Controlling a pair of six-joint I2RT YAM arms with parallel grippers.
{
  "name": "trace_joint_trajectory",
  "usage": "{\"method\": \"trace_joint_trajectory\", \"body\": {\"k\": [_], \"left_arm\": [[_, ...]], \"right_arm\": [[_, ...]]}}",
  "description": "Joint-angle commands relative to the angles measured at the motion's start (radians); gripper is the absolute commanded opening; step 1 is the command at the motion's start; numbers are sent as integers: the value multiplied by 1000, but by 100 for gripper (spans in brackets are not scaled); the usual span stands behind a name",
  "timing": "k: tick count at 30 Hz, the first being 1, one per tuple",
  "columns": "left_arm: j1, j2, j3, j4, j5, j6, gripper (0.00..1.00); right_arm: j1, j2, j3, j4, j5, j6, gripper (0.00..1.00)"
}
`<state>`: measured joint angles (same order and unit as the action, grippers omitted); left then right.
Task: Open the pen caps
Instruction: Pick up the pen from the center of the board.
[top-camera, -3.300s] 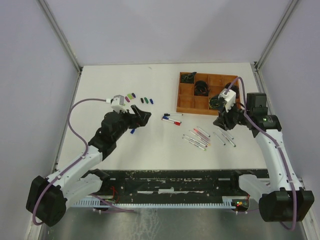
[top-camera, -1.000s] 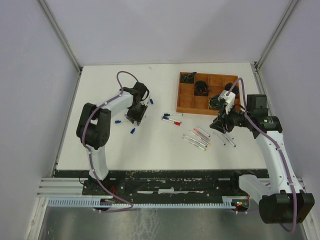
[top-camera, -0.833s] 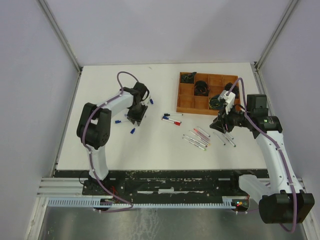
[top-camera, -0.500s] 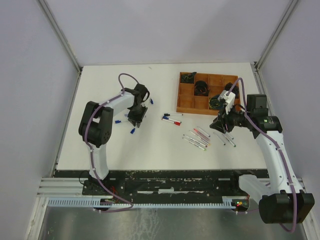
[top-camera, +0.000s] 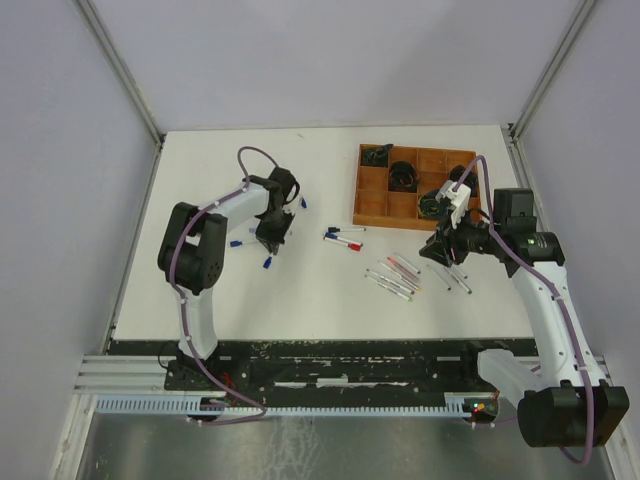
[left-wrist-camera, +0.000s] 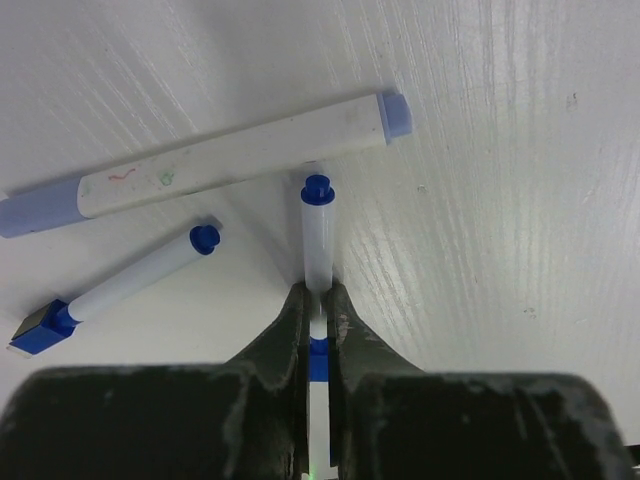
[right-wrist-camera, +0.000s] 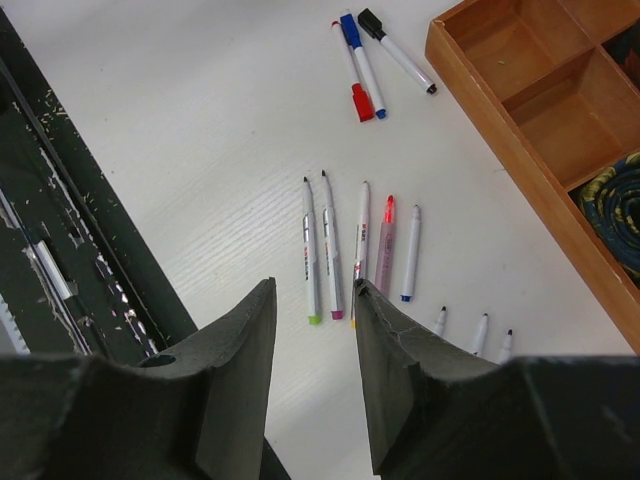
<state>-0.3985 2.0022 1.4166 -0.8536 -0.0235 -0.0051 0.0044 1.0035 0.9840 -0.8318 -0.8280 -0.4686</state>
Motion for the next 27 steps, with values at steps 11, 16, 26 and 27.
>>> {"method": "trace_joint_trajectory", "body": {"k": [11, 16, 26, 27], "left_arm": [[5, -178, 22, -13, 149, 8, 3], [2, -281, -47, 52, 317, -24, 3], [-166, -419, -244, 324, 711, -150, 3], [-196, -420, -260, 360, 724, -168, 3]], "right_arm": [[29, -10, 0, 6, -37, -25, 45], [57, -25, -23, 9, -91, -88, 46], [128, -192, -216, -119, -308, -810, 64], [130, -208, -227, -150, -321, -904, 65]]}}
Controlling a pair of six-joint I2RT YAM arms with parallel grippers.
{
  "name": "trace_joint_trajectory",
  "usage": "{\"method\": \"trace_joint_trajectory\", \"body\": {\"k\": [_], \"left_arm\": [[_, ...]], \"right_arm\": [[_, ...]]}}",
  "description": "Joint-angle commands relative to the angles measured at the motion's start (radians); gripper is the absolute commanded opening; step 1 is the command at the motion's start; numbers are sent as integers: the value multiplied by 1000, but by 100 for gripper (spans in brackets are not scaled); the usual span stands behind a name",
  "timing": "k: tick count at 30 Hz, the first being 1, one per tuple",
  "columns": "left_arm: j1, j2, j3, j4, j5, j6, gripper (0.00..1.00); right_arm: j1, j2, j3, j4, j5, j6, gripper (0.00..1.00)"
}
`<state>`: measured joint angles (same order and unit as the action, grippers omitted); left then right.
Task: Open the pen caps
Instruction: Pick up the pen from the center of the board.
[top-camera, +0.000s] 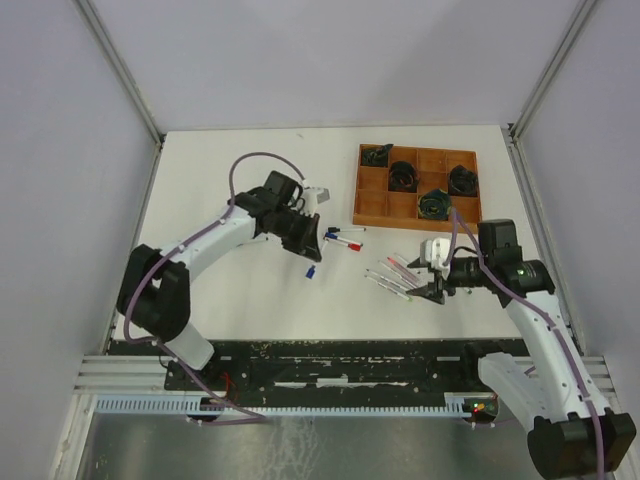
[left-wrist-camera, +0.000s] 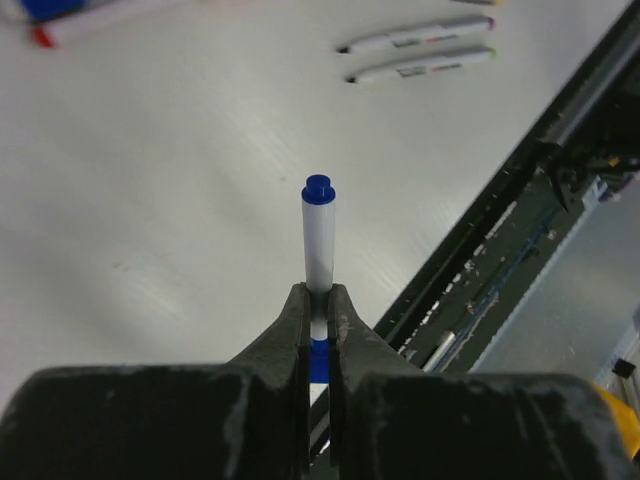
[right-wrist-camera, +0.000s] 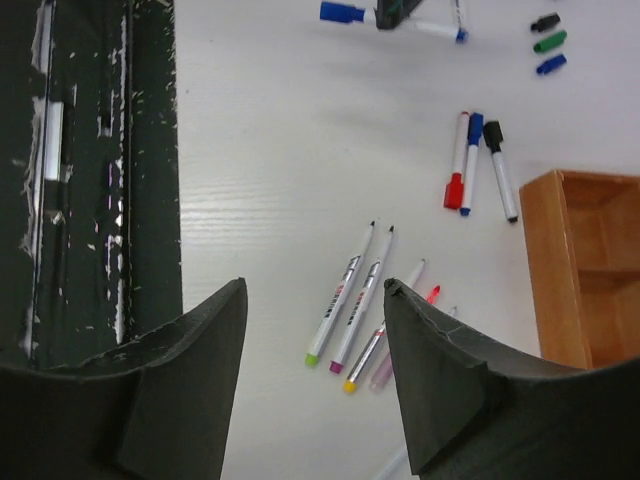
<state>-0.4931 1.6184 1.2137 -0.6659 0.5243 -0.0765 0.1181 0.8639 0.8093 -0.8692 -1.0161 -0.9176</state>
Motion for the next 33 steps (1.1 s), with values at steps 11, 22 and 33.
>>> {"method": "trace_joint_trajectory", "body": {"k": [11, 22, 33], "left_arm": [[-398, 119, -10, 364, 209, -239, 3], [-483, 261, 136, 312, 197, -238, 3], [-506, 239, 141, 302, 225, -232, 3]], "right_arm": [[127, -89, -101, -254, -38, -903, 66], [230, -73, -137, -180, 116, -870, 64], [274, -29, -141, -109, 199, -775, 57]]}}
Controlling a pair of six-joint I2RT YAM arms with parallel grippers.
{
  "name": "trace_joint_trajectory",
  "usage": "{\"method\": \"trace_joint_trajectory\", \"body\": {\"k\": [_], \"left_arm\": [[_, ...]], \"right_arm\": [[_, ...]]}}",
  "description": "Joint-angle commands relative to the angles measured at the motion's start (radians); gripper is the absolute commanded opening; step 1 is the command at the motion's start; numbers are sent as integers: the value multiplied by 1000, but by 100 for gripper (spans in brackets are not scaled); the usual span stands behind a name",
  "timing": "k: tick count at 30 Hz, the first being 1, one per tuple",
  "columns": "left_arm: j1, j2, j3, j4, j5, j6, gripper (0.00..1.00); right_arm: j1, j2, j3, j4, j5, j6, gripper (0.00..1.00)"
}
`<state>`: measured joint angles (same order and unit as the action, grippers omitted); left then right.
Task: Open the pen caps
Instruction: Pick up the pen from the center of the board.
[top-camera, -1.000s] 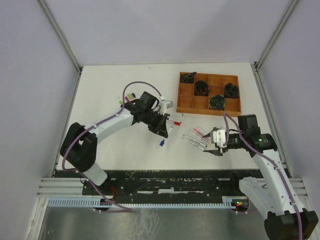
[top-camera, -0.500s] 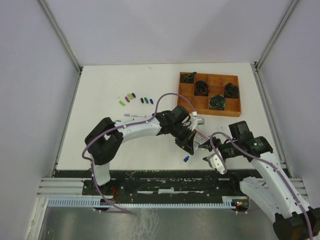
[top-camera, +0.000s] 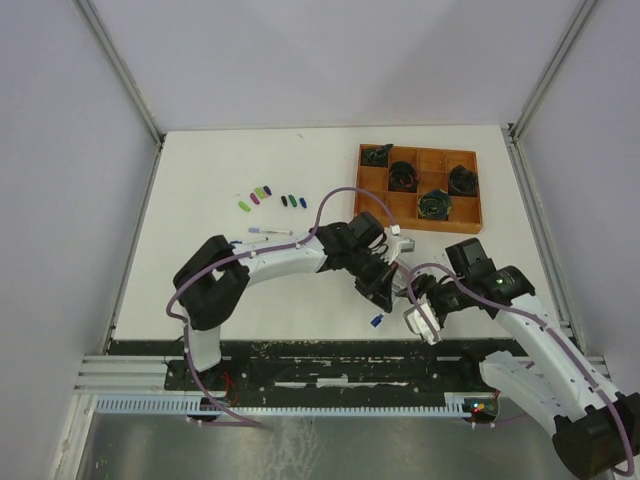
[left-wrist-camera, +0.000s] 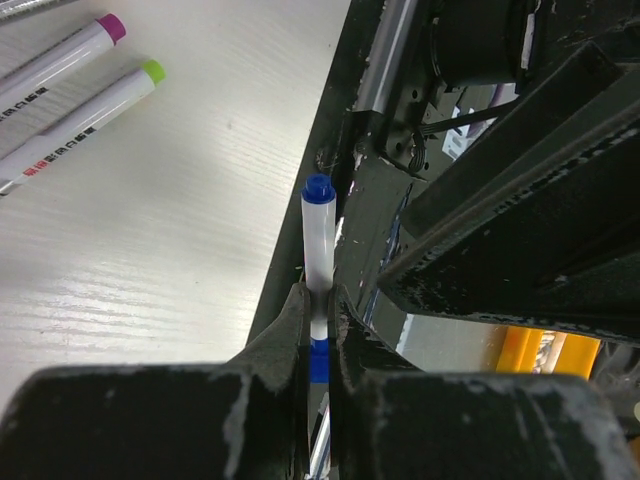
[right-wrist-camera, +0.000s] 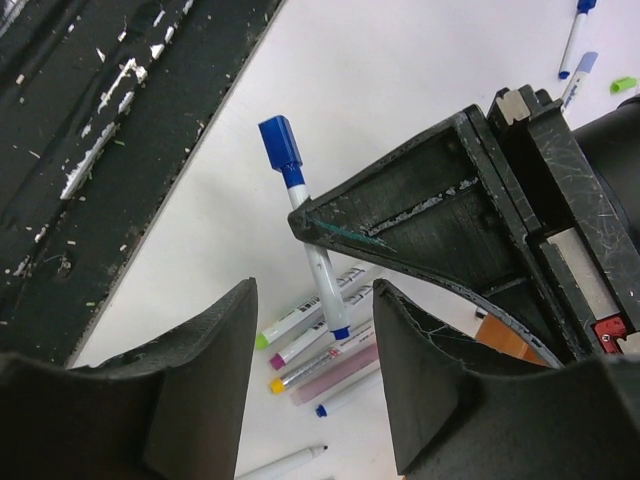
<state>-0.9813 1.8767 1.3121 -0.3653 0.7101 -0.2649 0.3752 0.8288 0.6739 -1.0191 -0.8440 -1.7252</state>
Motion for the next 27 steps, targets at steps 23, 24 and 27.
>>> {"method": "trace_joint_trajectory", "body": {"k": [23, 24, 27], "left_arm": [[-56, -9, 163, -134, 12, 5, 3], [-56, -6, 167, -138, 15, 5, 3], [-57, 3, 184, -151, 16, 9, 3]], "right_arm": [[53, 55, -8, 40, 74, 36, 42], [53, 56, -8, 41, 74, 33, 41], [55, 56, -8, 43, 71, 36, 39]]}}
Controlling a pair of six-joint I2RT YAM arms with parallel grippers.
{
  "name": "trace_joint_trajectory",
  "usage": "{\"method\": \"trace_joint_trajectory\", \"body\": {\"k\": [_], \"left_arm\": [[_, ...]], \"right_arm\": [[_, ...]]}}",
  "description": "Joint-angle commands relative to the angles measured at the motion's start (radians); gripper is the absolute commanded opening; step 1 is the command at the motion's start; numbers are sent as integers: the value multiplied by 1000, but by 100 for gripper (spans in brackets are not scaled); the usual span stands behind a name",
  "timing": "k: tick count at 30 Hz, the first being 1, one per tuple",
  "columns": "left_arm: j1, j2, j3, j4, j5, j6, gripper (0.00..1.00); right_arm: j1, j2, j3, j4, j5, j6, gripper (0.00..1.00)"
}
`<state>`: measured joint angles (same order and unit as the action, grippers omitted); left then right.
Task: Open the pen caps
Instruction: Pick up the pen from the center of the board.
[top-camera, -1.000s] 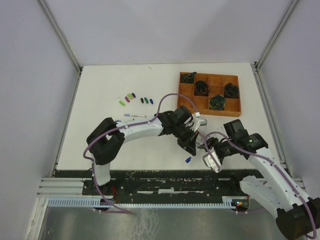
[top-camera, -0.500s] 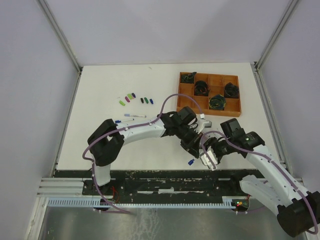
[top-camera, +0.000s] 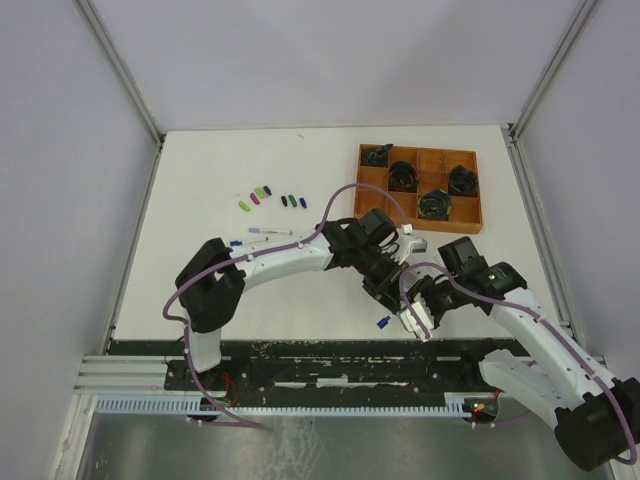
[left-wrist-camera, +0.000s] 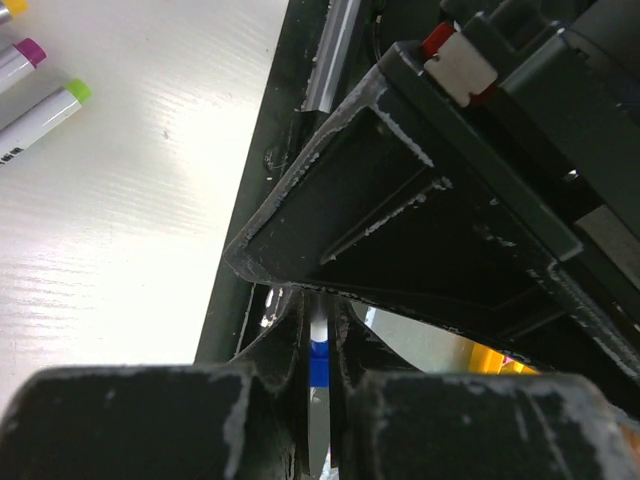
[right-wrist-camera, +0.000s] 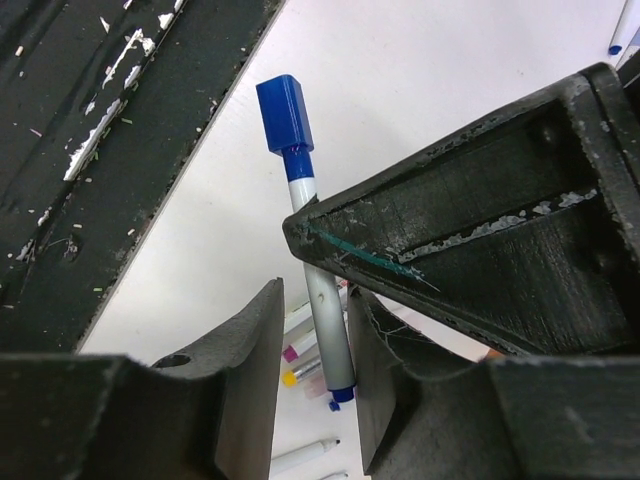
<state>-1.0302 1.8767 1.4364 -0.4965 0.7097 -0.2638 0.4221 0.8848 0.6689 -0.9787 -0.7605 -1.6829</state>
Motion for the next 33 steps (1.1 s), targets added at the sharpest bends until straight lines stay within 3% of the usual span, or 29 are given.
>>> {"method": "trace_joint_trajectory", "body": {"k": [1, 6, 7, 8, 9, 12, 17, 21, 28, 33], "left_arm": [[-9, 7, 62, -24, 17, 8, 3], [-10, 10, 72, -30, 15, 11, 3], [-10, 10, 73, -33, 11, 12, 3], [-10, 10, 75, -37, 7, 14, 3], [-11, 9, 77, -38, 2, 14, 3], [-10, -2, 76, -37, -19, 11, 5], [-10, -78, 15, 37, -79, -32, 40], [-9, -227, -144, 203, -127, -88, 53], [-9, -613, -530, 654, -371, -222, 58], [-9, -876, -834, 1060, -553, -332, 68]], "right_arm": [[8, 0, -3, 4, -13, -2, 37], [8, -5, -11, 13, -18, 4, 26], [9, -9, -13, 17, -19, 4, 19], [9, -14, -20, 21, -20, 0, 6], [9, -23, -29, 29, -20, 0, 2], [8, -36, -32, 31, -23, 0, 2], [6, -45, -24, 28, -24, 11, 2], [-5, -61, -13, 14, -39, 29, 2], [-40, -87, 20, -21, -89, 93, 2], [-60, -85, 82, 41, -131, 399, 2]]}}
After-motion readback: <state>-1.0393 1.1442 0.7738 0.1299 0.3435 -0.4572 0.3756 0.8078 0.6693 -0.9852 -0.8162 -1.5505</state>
